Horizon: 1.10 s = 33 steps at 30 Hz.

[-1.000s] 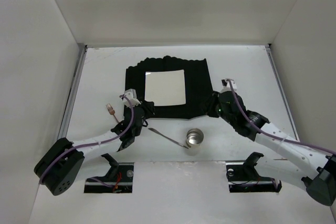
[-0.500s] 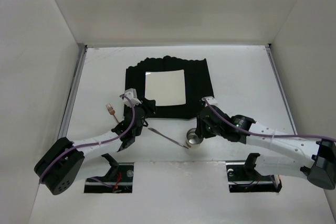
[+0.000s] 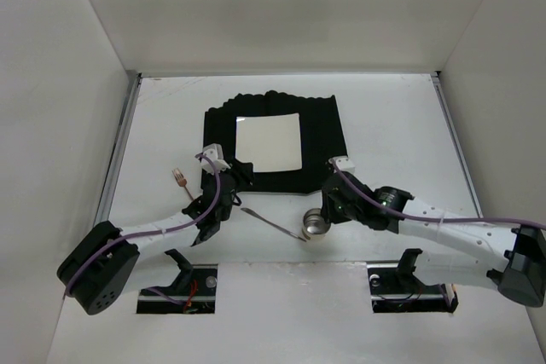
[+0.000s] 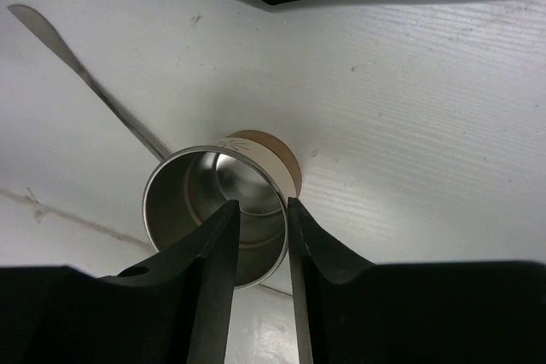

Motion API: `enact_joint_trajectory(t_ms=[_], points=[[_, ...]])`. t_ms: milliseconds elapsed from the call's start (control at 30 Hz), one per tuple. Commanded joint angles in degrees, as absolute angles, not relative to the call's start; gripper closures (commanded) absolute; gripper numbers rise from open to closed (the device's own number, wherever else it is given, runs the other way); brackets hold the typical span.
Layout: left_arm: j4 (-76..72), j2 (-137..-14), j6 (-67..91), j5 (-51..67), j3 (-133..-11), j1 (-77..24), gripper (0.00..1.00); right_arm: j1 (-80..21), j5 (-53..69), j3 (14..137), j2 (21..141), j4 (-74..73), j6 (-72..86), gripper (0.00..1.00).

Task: Set the dinner table for one person

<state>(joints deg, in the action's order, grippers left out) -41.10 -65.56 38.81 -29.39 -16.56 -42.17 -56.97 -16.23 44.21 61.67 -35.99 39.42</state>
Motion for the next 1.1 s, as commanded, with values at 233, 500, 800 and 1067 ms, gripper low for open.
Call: enact_joint_trajectory(t_ms=[233, 500, 800, 1067], points=[[-44.8, -65.4, 38.3, -30.2, -17.8, -42.1, 0.62, -55.8, -17.4, 45.4, 64.5, -32.3, 38.1, 0.91], [-44.8, -66.3, 38.8, -29.8, -17.6, -42.2, 0.61, -53.2, -16.4, 44.6, 61.7, -33.3, 37.5, 0.94], [-44.8, -65.8, 38.9, -29.8, -17.6, -41.5, 0.61, -50.0, -16.2, 49.6, 57.5, -32.9, 35.4, 0.96], [-44.8, -65.8, 39.0, -29.8, -17.5, -41.5, 0.61, -35.2, -9.2, 52.6, 64.0, -16.5, 30.6, 0.96]])
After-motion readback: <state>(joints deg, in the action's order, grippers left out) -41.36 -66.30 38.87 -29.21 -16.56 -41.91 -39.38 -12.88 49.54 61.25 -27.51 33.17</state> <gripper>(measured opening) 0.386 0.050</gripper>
